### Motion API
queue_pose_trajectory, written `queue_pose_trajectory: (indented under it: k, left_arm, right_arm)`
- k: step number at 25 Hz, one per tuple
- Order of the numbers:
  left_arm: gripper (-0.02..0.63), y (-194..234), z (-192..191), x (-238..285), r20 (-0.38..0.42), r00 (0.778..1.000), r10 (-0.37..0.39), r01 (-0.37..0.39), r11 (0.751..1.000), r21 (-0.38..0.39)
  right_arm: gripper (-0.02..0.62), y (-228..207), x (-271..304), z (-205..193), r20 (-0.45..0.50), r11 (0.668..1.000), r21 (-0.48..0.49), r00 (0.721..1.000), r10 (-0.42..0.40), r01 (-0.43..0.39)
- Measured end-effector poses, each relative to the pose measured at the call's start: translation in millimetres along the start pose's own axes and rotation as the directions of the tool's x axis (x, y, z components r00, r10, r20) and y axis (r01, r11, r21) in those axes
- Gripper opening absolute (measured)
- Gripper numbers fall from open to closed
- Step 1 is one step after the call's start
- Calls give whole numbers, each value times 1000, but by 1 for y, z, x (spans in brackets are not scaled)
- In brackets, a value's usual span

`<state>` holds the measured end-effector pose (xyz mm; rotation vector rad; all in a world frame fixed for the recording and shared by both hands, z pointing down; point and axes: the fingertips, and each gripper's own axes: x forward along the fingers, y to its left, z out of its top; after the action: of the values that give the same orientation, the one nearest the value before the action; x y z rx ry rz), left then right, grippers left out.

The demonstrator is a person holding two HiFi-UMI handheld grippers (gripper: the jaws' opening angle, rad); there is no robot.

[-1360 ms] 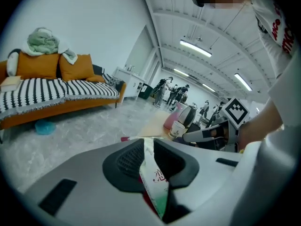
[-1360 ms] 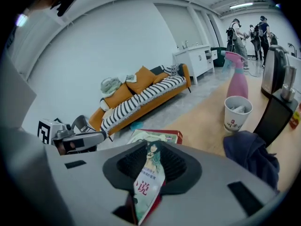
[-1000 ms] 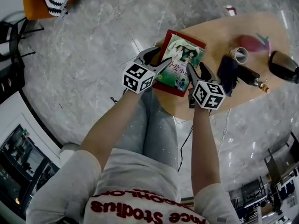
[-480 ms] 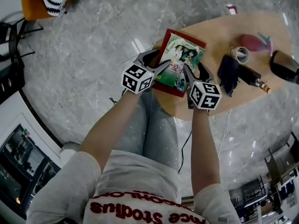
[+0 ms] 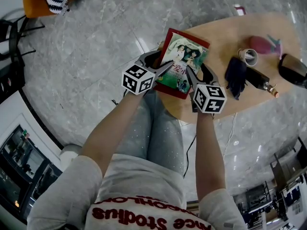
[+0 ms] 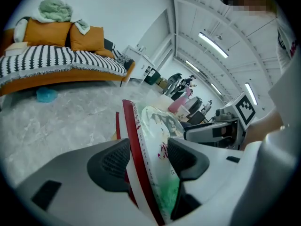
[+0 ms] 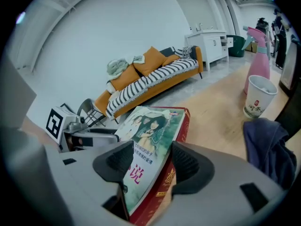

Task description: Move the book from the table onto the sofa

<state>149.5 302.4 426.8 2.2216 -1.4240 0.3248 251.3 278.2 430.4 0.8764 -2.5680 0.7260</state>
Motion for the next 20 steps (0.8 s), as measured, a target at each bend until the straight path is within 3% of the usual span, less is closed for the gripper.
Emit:
queue_pose_trajectory:
  k: [3,7,9,12,14,18,20]
  left_arm:
    - [242,0,0,0,-2,1000,2,-2,1000,2]
    - [242,-1,-1,1,6,1000,9,-9,1000,5]
    - [242,-1,-2,3,8,1000,12,-12,1000,9]
    - [242,-1,-3,5,14,1000,15,-15,1000,11]
    - [242,-1,-4,6,19,1000,12,-12,1000,10]
    - [242,-1,-4,8,31,1000,1,-1,1000,5]
    - [242,-2,-4,9,37,999,-5,5,1000,1]
  right_arm:
    - [261,1,-6,6,58,991,129,998,37,-44]
    - [261,-2,-8,9,103,947,288,988,118,-143]
    - [258,-5,-9,10,107,937,303,983,149,-175]
    - [204,-4,-17,14,142,924,303,970,199,-234]
    - [195,-2,-24,19,193,876,357,943,271,-324]
    - [195,5,-31,25,260,725,448,852,454,-524]
    - [195,12,-31,27,241,689,434,812,532,-580]
